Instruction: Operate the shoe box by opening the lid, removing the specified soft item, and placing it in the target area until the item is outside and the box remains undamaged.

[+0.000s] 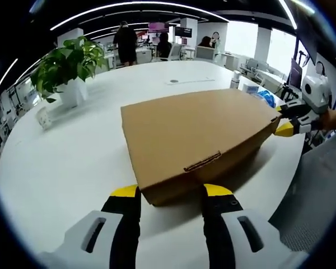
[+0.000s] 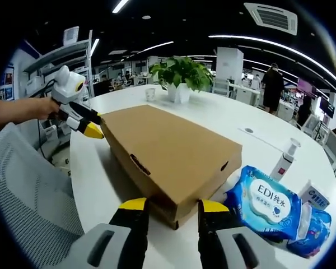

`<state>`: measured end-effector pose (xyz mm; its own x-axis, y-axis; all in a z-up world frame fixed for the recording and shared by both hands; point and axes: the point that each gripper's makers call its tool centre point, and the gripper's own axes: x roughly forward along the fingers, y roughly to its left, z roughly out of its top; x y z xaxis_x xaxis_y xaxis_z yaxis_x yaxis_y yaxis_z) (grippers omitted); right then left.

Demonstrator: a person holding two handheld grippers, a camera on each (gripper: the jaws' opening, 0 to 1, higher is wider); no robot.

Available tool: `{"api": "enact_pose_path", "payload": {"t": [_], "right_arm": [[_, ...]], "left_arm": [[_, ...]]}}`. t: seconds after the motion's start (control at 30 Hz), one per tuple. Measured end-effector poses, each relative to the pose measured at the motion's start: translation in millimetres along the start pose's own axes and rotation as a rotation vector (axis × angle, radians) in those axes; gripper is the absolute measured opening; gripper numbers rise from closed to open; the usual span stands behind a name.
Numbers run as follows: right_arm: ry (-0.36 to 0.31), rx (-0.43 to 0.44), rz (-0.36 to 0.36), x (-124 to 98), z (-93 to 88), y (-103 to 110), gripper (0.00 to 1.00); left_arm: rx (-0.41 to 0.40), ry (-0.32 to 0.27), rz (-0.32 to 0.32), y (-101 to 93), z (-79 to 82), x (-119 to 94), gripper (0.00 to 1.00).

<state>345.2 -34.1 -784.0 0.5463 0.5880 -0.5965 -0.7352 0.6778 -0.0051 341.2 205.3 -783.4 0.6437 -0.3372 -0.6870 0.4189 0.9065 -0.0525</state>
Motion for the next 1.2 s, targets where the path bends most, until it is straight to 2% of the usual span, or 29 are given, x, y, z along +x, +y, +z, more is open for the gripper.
{"api": "enact_pose_path", "payload": {"t": [0.37, 0.6, 1.2], "right_arm": [[0.030, -0.016, -0.009, 7, -7.8, -1, 0.30], [0.028, -0.015, -0.011, 10, -5.0, -8, 0.30], [0.031, -0.009, -0.016, 32, 11.3, -36, 0.30]], "left_arm": [[-0.018, 0.030, 0.016, -0.7, -7.2, 11, 0.42], [-0.034, 0.035, 0.006, 2.1, -4.1, 13, 0.42], [-0.043, 0.037, -0.004, 17.1, 21.0, 39, 0.42]]}}
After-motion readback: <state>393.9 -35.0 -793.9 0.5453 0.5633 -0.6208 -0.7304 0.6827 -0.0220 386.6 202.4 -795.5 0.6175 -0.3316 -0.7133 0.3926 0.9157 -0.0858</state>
